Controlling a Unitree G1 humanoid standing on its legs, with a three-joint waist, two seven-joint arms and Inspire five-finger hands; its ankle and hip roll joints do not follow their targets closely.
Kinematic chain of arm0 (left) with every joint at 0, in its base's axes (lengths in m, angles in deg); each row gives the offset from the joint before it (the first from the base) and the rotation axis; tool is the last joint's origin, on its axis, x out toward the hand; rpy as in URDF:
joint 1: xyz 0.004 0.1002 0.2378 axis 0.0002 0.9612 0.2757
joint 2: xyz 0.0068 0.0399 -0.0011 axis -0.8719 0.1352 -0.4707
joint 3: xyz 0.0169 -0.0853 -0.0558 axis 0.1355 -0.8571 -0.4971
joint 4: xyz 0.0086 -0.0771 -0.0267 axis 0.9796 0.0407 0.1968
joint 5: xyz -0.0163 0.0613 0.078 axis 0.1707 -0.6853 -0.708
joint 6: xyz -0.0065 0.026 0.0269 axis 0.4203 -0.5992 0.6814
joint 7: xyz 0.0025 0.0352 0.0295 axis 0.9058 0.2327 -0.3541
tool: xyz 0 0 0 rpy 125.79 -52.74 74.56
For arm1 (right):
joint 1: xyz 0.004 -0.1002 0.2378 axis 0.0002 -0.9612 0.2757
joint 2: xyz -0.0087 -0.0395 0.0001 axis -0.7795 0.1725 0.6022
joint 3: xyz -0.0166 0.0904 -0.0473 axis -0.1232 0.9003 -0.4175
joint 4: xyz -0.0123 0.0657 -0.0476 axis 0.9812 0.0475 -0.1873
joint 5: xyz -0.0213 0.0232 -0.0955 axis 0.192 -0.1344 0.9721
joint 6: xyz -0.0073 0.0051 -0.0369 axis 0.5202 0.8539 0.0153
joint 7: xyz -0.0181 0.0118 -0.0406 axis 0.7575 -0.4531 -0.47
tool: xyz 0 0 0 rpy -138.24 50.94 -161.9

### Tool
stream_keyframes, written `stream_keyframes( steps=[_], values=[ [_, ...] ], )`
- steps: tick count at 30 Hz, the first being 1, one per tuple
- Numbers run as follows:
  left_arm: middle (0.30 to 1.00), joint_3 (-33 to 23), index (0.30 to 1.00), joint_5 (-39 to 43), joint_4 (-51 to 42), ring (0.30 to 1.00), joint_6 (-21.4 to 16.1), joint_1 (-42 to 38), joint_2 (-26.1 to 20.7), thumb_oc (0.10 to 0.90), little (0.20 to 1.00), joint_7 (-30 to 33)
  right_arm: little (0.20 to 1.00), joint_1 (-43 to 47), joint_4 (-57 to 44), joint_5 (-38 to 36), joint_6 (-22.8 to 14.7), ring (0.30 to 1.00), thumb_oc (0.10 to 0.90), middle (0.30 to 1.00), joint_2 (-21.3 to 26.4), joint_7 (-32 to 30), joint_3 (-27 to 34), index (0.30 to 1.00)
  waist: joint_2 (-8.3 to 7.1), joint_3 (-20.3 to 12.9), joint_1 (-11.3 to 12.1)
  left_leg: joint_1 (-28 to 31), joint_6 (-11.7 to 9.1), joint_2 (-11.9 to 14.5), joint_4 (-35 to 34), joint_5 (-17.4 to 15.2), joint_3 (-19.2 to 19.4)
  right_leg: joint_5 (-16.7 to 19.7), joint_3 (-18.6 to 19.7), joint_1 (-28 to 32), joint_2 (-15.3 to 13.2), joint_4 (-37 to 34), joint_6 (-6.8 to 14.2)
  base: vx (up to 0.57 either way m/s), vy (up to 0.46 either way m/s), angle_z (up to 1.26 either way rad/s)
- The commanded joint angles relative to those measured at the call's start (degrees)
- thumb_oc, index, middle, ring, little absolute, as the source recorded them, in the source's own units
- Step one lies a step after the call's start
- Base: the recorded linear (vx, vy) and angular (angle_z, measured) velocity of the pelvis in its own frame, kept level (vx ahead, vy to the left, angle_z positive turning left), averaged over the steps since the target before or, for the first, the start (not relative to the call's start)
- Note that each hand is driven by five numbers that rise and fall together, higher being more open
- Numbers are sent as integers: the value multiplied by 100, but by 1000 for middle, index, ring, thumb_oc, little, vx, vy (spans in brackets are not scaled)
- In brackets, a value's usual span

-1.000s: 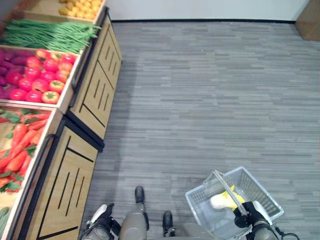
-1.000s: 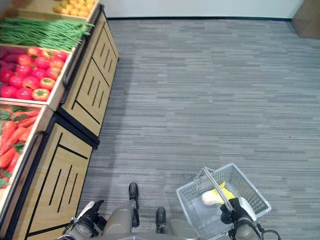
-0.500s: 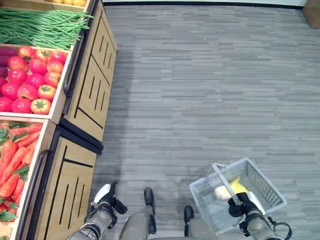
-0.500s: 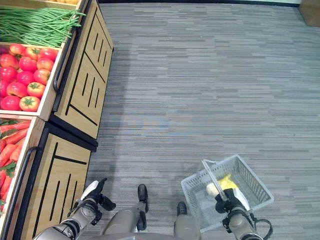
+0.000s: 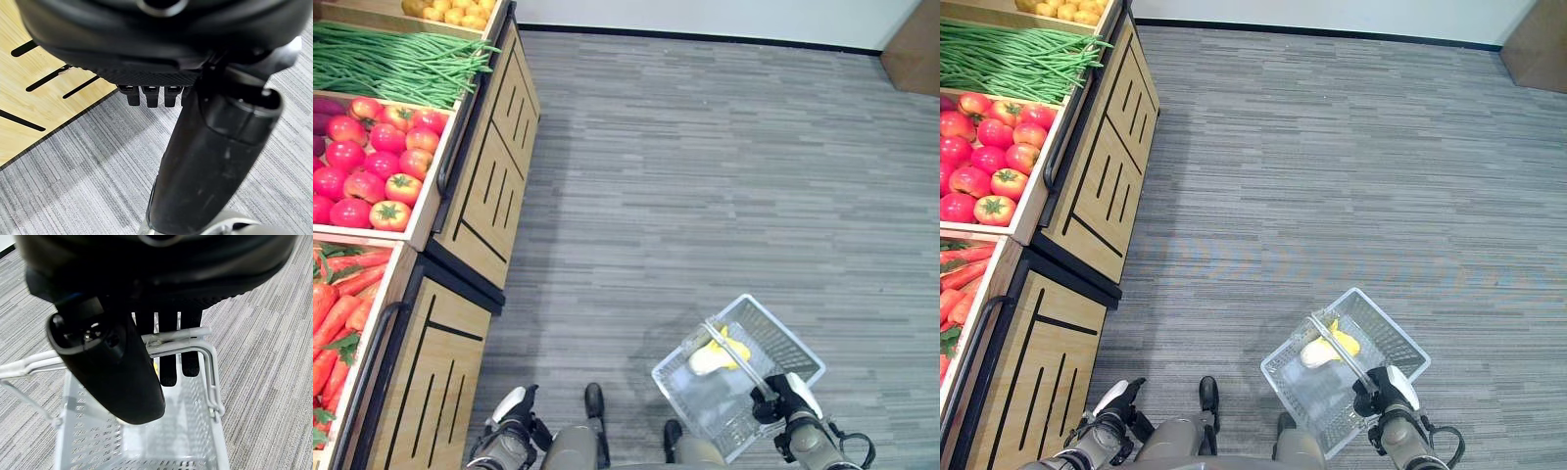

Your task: Get the vegetables into the basket

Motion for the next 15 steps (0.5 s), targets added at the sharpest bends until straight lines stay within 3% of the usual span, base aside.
stream_keyframes(
  steps=[1, 13, 15],
  values=[
    [1000, -174, 1000, 1, -39, 1000, -75, -62, -87, 900, 1000, 66, 300, -129, -510, -59, -195, 300, 400, 300, 468, -233, 160, 300, -10, 153, 5, -321, -175, 64, 1003, -485, 63, 1592, 189, 353, -388, -136, 380, 0, 0, 0],
    [1000, -165, 1000, 41, -47, 1000, -83, -87, -128, 900, 1000, 44, 300, -90, -536, -84, -241, 300, 400, 300, 508, -248, 105, 300, -82, 265, 6, -484, -78, 124, 1761, -947, 45, 1649, 279, 166, -390, 373, 327, 15, 2, -1],
    [1000, -146, 1000, 27, -38, 1000, -85, -61, -131, 900, 1000, 21, 300, -71, -444, -81, -235, 300, 400, 300, 491, -239, 92, 300, -108, 252, 35, -456, -43, 114, 1766, -975, 48, 1855, 297, 192, -406, 435, 353, 40, 11, -5]
  ],
)
